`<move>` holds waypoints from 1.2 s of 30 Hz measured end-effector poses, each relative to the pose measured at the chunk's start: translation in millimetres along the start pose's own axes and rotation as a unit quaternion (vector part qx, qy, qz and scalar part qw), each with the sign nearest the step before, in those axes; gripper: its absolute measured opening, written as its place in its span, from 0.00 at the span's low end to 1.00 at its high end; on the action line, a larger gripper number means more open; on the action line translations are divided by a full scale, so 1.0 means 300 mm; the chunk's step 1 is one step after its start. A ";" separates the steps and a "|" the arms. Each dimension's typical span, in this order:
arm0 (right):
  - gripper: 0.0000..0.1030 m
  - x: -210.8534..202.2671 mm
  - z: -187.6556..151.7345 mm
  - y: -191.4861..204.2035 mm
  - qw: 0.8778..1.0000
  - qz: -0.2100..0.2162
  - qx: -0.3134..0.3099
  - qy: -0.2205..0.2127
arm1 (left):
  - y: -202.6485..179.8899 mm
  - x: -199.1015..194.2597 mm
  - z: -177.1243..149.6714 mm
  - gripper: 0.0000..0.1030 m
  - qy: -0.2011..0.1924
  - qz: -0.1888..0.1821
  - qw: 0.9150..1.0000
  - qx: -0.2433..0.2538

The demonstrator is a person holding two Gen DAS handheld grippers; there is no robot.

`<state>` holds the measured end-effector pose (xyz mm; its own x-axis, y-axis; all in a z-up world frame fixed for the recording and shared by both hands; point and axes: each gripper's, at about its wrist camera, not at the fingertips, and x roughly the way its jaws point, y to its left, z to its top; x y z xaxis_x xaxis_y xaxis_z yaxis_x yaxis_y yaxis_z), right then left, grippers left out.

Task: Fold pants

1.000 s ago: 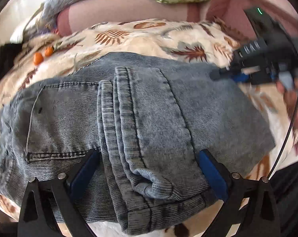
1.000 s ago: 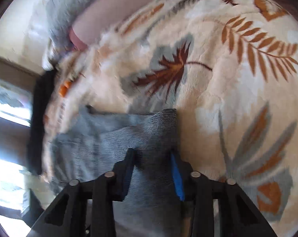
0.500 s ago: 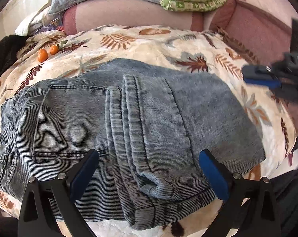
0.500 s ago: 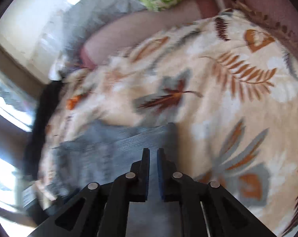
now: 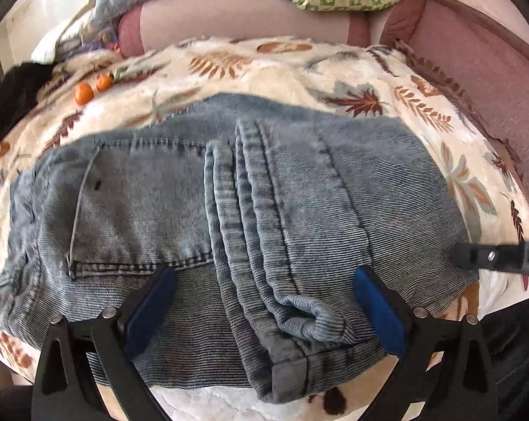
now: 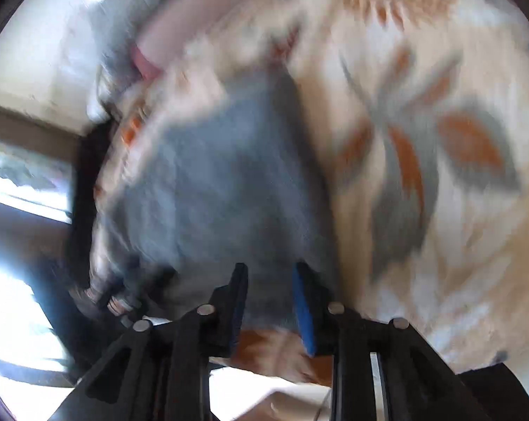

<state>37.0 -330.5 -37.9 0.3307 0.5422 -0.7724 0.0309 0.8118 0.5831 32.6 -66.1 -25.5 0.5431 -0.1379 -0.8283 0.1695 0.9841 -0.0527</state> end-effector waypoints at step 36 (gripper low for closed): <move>0.43 -0.035 0.065 -0.078 0.993 0.086 0.083 -0.010 | 0.003 0.022 0.019 0.99 -0.033 -0.026 0.999 0.010</move>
<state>51.2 -359.3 -38.6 0.3641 0.6639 -0.6532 0.1267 0.6595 0.7409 41.2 -66.9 -27.9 0.5866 -0.1966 -0.7857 0.2157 0.9730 -0.0824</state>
